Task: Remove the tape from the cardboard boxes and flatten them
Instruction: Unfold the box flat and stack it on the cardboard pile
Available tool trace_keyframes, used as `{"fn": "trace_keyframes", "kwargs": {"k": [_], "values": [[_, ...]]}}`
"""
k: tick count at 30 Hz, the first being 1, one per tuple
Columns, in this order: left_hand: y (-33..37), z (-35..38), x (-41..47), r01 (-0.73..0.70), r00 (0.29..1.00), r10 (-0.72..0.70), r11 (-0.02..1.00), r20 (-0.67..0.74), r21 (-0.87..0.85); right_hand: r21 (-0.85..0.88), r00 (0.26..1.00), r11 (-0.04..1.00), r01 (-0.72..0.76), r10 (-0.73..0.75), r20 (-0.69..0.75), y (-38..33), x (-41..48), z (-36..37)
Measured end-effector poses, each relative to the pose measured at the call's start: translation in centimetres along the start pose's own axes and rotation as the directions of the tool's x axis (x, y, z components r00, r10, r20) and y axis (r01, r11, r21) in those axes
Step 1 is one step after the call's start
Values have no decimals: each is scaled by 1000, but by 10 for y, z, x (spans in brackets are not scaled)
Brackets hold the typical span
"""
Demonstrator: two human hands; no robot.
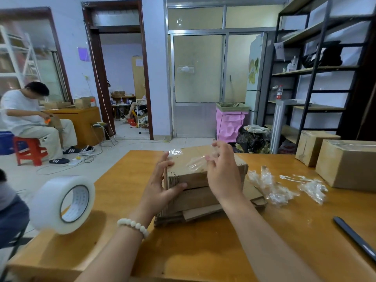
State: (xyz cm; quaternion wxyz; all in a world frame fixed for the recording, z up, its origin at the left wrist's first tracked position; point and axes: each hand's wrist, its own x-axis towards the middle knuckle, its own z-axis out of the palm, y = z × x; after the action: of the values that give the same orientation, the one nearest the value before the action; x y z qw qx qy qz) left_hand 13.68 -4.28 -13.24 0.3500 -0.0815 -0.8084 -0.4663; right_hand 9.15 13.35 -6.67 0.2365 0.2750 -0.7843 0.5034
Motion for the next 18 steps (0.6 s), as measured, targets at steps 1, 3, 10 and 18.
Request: {"fn": "trace_keyframes", "kwargs": {"k": [1, 3, 10, 18], "values": [[-2, 1, -1, -8, 1000, 8, 1000, -16, 2, -106, 999, 994, 29, -31, -14, 3, 0, 1], [-4, 4, -3, -35, 998, 35, 999, -60, 1, -239, 992, 963, 125, -120, 36, 6, -1, 1], [-16, 5, -11, -69, 993, 67, 997, -95, -20, -157, 851, 924, 348, -242, 466, -18, -2, -8], [-18, 15, -12, -95, 994, 102, 987, -46, 131, -66, 950, 990, 123, -98, 295, 0, 2, -18]]}}
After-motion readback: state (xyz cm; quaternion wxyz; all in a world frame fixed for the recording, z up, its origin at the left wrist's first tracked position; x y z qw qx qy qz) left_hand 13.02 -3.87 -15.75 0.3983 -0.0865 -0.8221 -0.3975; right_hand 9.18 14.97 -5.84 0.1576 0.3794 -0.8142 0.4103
